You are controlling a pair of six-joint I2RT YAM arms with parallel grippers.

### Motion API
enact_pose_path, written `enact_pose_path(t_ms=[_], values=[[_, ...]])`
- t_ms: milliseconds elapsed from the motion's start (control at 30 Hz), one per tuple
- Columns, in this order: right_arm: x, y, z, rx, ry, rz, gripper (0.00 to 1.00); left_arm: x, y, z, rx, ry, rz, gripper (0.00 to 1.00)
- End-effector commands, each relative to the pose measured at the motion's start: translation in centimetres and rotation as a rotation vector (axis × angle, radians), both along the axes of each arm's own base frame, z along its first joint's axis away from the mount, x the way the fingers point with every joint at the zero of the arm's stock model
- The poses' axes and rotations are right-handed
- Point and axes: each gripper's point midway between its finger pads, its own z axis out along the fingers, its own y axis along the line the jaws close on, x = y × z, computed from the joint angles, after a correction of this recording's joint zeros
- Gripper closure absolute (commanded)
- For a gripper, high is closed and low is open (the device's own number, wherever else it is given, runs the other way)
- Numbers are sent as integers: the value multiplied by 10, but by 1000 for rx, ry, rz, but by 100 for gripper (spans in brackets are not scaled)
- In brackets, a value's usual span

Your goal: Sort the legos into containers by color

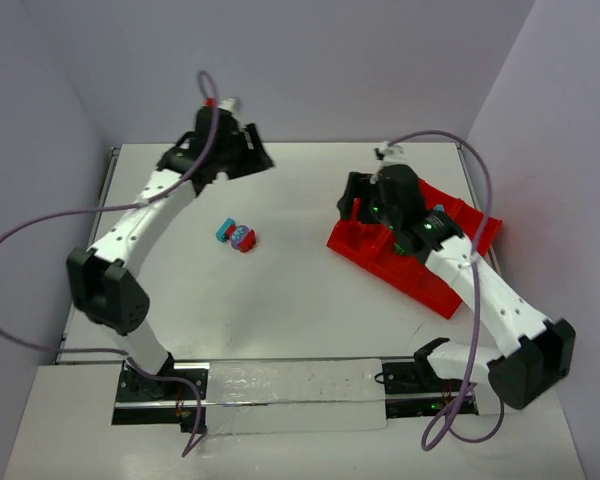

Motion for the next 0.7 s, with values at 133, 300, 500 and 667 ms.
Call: enact_pose_path(t_ms=[133, 300, 500, 667], values=[[-11, 158, -42, -264, 85, 522, 18, -19, 148, -52, 262, 143, 348, 36], [1, 217, -76, -288, 175, 609, 17, -27, 183, -69, 259, 208, 442, 36], [11, 252, -102, -278, 235, 658, 16, -33, 199, -90, 259, 275, 443, 38], [17, 257, -108, -234, 262, 620, 16, -42, 172, -119, 210, 328, 254, 47]])
